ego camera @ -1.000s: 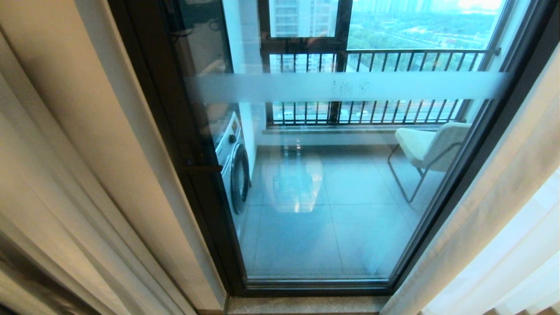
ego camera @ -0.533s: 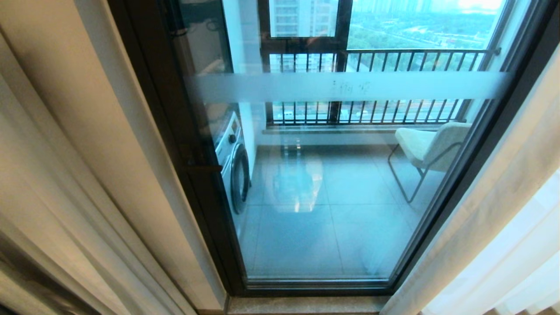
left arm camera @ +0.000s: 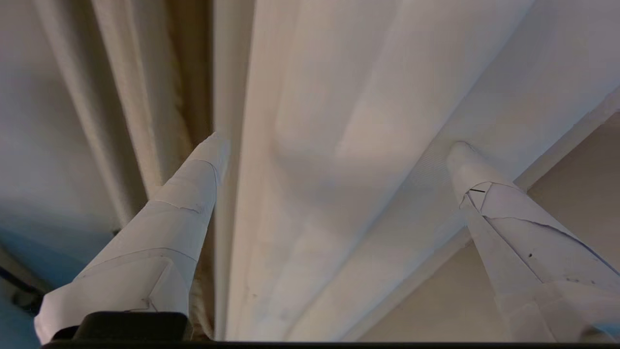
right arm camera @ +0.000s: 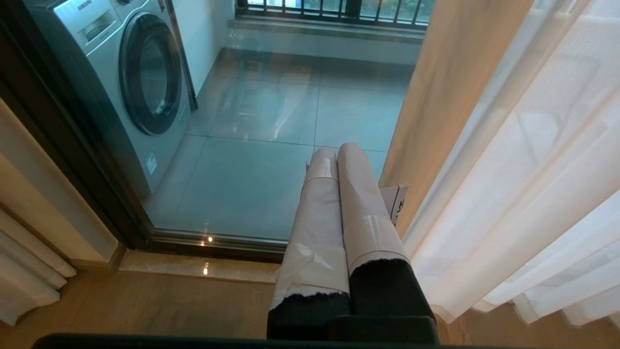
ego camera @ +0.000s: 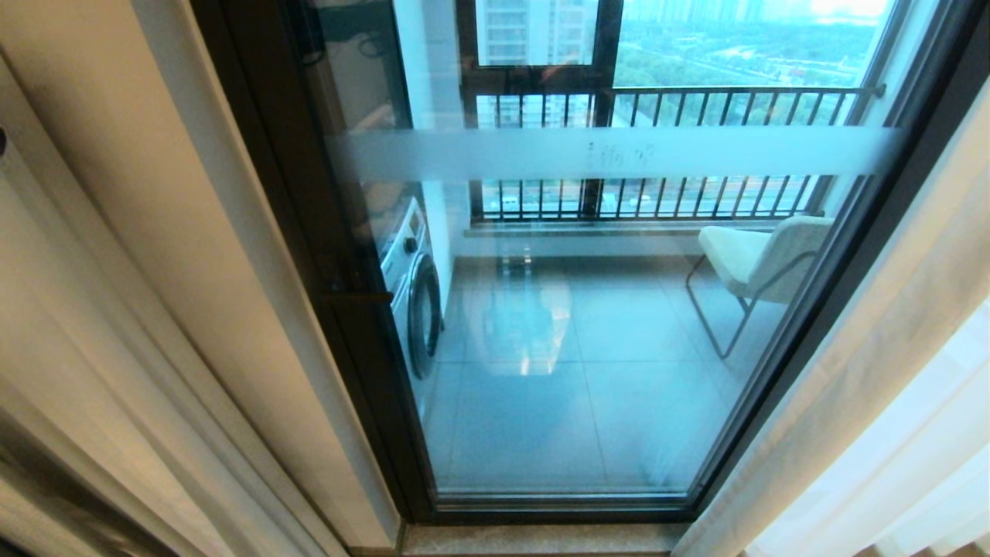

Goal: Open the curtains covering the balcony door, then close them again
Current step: Close the inner curtains on both sides

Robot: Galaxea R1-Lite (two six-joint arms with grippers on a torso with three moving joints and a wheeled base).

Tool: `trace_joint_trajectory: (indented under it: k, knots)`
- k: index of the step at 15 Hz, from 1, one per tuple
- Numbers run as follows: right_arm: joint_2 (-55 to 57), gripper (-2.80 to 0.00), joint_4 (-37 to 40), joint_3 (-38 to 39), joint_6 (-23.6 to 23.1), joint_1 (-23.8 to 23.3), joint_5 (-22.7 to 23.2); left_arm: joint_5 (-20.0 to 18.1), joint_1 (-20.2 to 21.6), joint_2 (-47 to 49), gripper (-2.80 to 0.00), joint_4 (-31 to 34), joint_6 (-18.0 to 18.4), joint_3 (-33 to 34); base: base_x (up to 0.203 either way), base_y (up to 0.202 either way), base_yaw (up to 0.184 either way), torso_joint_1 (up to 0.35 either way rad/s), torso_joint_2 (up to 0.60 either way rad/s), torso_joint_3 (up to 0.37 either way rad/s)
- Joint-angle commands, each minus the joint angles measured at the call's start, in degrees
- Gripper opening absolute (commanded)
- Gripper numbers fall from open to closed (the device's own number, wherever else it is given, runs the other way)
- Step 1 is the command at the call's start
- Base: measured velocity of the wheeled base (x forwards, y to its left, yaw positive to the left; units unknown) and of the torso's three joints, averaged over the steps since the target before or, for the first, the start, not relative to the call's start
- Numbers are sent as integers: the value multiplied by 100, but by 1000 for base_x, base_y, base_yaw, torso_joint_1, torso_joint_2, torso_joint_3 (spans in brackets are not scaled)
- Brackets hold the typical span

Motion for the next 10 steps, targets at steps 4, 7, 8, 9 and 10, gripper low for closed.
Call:
trace_joint_trajectory:
  k: [4, 7, 8, 9, 10]
  knots:
    - [42, -280, 0, 0, -4, 0, 3, -176, 17, 196, 0, 169, -97, -365, 0, 0, 0, 0, 0, 0]
    - [42, -280, 0, 0, -4, 0, 3, -185, -11, 204, -280, 169, -89, -400, 0, 0, 0, 0, 0, 0]
    - [42, -280, 0, 0, -4, 0, 3, -185, -19, 203, -280, 169, -97, -419, 0, 0, 0, 0, 0, 0]
    - [42, -280, 0, 0, -4, 0, 3, -207, -27, 196, -280, 169, -99, -426, 0, 0, 0, 0, 0, 0]
    - [33, -280, 0, 0, -4, 0, 3, -261, -19, 189, -280, 169, -97, -418, 0, 0, 0, 0, 0, 0]
